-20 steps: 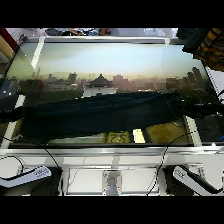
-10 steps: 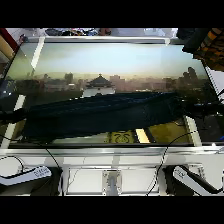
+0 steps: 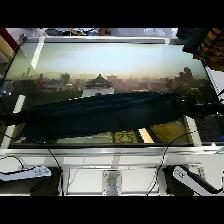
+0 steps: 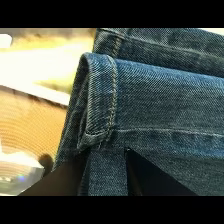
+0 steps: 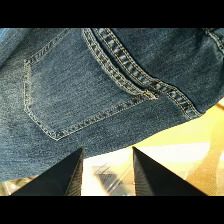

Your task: Fold the clothes and pants, and hang the long-sleeved shirts on hangers.

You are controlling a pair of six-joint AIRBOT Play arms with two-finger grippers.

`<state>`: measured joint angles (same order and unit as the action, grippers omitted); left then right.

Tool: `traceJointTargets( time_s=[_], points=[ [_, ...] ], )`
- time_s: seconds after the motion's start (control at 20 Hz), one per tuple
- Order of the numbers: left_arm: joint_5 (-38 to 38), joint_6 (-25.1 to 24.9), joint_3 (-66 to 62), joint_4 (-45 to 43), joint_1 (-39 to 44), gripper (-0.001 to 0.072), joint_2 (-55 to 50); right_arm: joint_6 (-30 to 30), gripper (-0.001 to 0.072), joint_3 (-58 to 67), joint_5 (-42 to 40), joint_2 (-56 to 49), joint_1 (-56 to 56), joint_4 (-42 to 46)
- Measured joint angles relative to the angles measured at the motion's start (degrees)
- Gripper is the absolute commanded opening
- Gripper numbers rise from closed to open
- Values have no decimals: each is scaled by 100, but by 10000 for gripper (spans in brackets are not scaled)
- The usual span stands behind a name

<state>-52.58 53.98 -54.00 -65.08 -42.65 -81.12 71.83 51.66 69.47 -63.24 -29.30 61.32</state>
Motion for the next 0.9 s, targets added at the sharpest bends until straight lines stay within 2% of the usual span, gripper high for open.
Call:
traceJointTargets(
  time_s=[0.4, 0.5, 0.55, 0.9],
  points=[
    [42, 0, -4, -94, 0, 246, -31, 2, 319, 0, -2, 0, 0, -2],
    [9, 13, -4, -173, 0, 257, -31, 2, 319, 0, 0, 0, 0, -2],
    [4, 28, -4, -179, 0, 306, -31, 2, 318, 0, 0, 0, 0, -2],
    [-28, 57, -4, -149, 28, 321, -33, 2, 318, 0, -4, 0, 0, 0]
  ],
)
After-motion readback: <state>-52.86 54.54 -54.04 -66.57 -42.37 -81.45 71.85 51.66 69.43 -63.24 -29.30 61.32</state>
